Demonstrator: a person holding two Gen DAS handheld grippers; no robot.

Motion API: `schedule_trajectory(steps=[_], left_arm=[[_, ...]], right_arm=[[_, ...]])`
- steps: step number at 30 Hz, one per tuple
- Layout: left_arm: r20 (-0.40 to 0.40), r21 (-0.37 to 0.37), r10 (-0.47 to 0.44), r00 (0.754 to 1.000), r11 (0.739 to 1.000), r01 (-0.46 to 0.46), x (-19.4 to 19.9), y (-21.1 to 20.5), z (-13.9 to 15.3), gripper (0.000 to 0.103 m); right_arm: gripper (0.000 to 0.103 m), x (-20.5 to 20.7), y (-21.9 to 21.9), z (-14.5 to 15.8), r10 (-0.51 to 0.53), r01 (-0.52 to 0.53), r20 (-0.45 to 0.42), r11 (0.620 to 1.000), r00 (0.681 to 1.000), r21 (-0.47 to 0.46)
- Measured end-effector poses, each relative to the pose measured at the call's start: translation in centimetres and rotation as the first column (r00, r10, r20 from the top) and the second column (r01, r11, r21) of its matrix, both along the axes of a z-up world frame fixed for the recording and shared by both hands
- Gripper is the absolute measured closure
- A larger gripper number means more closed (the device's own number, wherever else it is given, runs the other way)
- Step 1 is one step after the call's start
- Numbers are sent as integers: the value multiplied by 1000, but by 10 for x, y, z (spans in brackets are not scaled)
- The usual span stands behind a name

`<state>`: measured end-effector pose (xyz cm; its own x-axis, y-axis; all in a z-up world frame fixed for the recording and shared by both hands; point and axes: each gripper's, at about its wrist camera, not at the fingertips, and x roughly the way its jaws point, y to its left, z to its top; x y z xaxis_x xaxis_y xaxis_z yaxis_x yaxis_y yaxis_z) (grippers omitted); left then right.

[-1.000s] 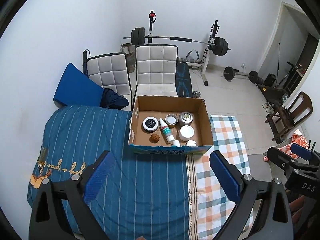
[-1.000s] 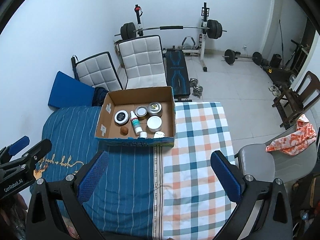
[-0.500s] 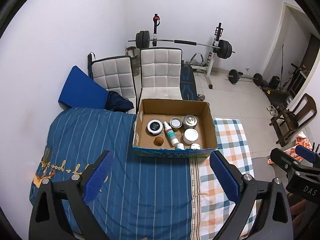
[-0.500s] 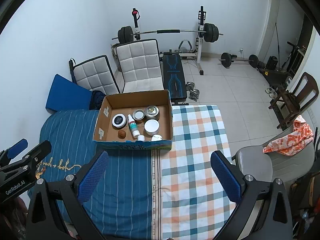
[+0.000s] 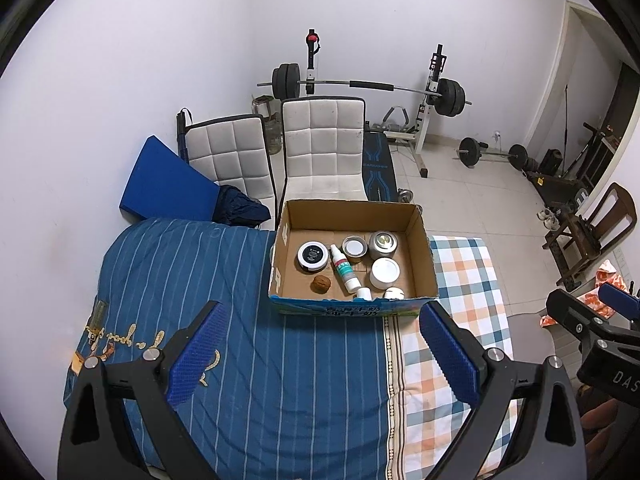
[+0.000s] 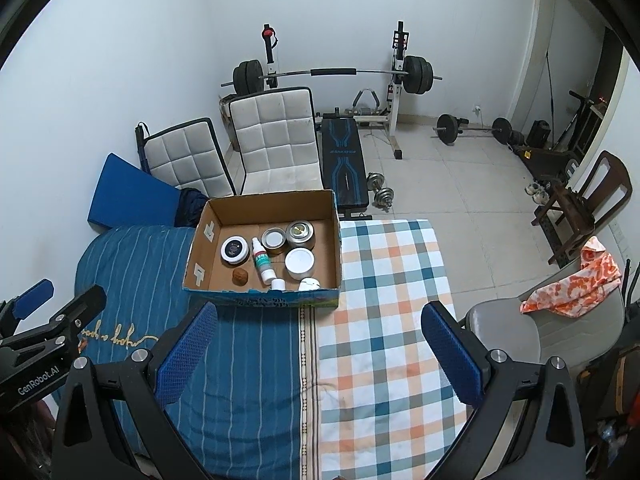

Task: Organize rigid objects

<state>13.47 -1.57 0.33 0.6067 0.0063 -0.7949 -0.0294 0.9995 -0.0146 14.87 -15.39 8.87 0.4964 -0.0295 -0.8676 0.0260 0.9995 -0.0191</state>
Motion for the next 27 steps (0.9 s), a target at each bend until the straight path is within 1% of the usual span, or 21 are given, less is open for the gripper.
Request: schedule_trajectory(steps=[9,15,20,21,23,27], left_arm=[[20,12,7,1000,1000,-8,0,-1,1,4],[19,9,7,1000,1000,-7,1,1,0,4],[30,20,24,999,999,-25,1,2,0,4],[29,16,23,999,1000,-23,1,2,0,0],[29,7,21,999,1000,-22,1,3,0,0],[42,42,26,999,999,-28,1,2,1,0]], right_arm=[[0,0,1,5,-7,8,15,1000,1000,-21],[0,-1,1,7,-11,12,28,999,1000,-31],[0,-3,1,8,-11,12,33,999,999,-31],[0,-2,1,8,-12,13,33,999,999,-30],[0,-3,0,8,-14,16,34,999,999,-34],[0,-3,1,8,-15,16,33,999,999,-34]])
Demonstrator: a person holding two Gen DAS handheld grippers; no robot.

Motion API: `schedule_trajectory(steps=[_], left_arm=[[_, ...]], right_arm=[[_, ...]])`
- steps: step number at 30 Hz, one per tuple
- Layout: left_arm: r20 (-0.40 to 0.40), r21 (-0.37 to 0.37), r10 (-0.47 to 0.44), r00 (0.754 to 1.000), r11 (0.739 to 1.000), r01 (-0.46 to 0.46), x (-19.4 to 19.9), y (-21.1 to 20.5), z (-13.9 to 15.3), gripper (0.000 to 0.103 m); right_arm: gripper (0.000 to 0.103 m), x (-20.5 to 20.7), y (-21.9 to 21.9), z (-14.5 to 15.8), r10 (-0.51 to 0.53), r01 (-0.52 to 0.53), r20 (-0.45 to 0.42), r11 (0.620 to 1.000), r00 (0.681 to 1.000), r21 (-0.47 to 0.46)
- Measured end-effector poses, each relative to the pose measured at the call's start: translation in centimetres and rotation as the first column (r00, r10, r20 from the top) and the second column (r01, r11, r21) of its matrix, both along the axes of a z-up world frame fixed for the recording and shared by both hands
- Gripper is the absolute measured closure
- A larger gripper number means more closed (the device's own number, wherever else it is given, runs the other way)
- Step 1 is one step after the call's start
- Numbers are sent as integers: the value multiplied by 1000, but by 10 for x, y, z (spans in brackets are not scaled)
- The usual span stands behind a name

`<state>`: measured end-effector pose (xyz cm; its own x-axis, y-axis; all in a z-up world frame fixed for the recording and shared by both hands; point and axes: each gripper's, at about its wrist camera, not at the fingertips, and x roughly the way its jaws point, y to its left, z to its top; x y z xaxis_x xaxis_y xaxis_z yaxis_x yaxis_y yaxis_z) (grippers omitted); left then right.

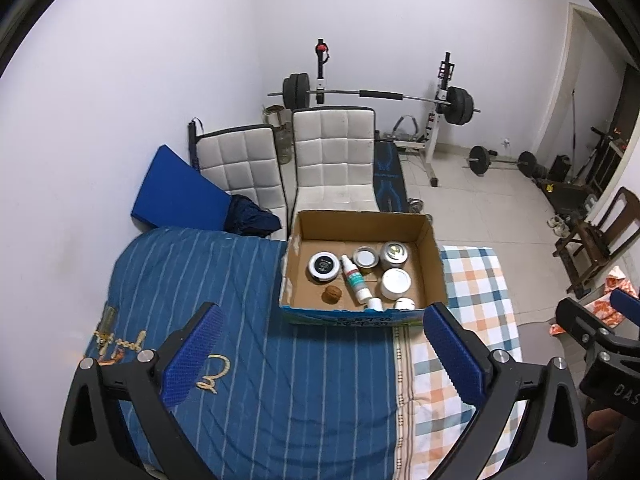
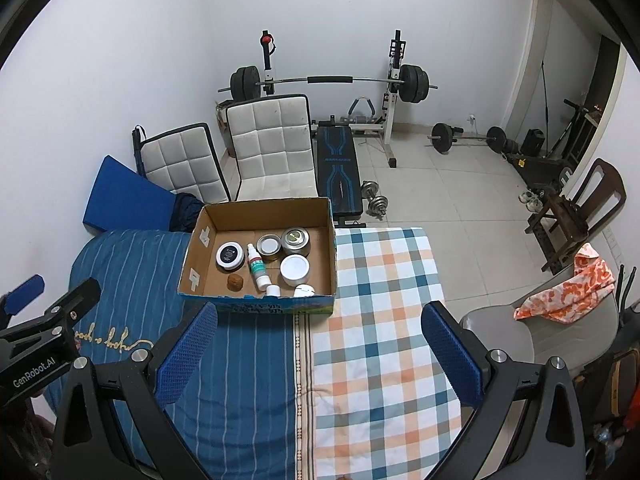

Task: Organize rigid objects

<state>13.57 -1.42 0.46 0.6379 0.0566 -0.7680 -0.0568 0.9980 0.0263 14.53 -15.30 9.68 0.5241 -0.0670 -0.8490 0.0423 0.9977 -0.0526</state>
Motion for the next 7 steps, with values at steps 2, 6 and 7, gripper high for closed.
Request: schedule_trajectory(steps=[2,6,7], left_arm=[[-1,-1,-5,1000,1000,5,0,0,-1,0],[7,-12,-10,1000,1000,10,-3,0,0,0],[7,-14,-10,1000,1000,10,-3,0,1,0]], right_arm=[[0,0,0,-1,0,0,1,1000,1000,-1],[0,0,1,-1,-2,2,3,1000,1000,-6],[0,-1,0,-1,-4,4,4,1000,1000,-7]])
